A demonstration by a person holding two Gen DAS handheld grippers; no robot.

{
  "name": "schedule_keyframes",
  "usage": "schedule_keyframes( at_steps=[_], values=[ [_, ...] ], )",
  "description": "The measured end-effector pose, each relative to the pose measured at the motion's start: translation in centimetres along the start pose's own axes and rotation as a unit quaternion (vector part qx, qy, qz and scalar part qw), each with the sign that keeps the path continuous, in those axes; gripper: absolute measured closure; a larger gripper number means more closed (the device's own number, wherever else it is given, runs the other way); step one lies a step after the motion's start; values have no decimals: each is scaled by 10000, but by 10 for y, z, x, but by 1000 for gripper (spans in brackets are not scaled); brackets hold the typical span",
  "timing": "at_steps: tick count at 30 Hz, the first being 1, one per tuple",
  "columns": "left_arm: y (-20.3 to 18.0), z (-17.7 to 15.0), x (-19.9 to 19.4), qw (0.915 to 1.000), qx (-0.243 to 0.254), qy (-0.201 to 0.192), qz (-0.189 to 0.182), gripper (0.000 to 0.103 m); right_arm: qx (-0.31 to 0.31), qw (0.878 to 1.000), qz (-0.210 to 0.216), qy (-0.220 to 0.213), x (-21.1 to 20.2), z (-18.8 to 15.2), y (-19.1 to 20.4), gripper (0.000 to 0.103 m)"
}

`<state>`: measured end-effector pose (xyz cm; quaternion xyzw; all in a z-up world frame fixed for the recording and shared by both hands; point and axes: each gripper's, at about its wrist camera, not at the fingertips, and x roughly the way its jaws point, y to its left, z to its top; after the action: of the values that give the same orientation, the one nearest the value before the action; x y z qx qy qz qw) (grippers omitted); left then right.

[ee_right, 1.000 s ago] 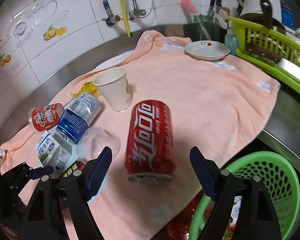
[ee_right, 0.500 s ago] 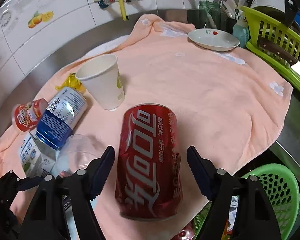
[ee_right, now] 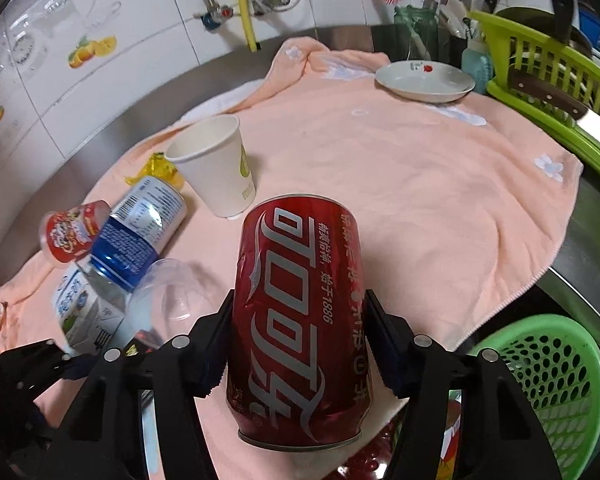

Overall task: Collect trash
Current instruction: 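Lower the red can into the basket while the left gripper grasps the black glue box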

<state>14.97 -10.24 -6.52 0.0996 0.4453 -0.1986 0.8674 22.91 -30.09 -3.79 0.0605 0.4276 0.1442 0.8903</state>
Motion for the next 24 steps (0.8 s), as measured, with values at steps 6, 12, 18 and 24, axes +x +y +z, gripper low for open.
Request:
schedule_keyframes(
  at_steps=[6,12,18,24],
  values=[
    [-3,1,1,9999,23,48,87,58,108,9995,-1,-282,-38,-19,-19,45],
    [-2,3,4,10000,-62,36,57,58,297,9975,-509,-397,-73,-53,-62,45],
    [-7,2,-4,9997,-136,-124,-153,59,633,9891,-1327,-24,-77,-98,-123,45],
    [-22,7,-21,9985,-122,-324,-429,59,733,9814,-1723,412,-57,-133,-156,44]
  ],
)
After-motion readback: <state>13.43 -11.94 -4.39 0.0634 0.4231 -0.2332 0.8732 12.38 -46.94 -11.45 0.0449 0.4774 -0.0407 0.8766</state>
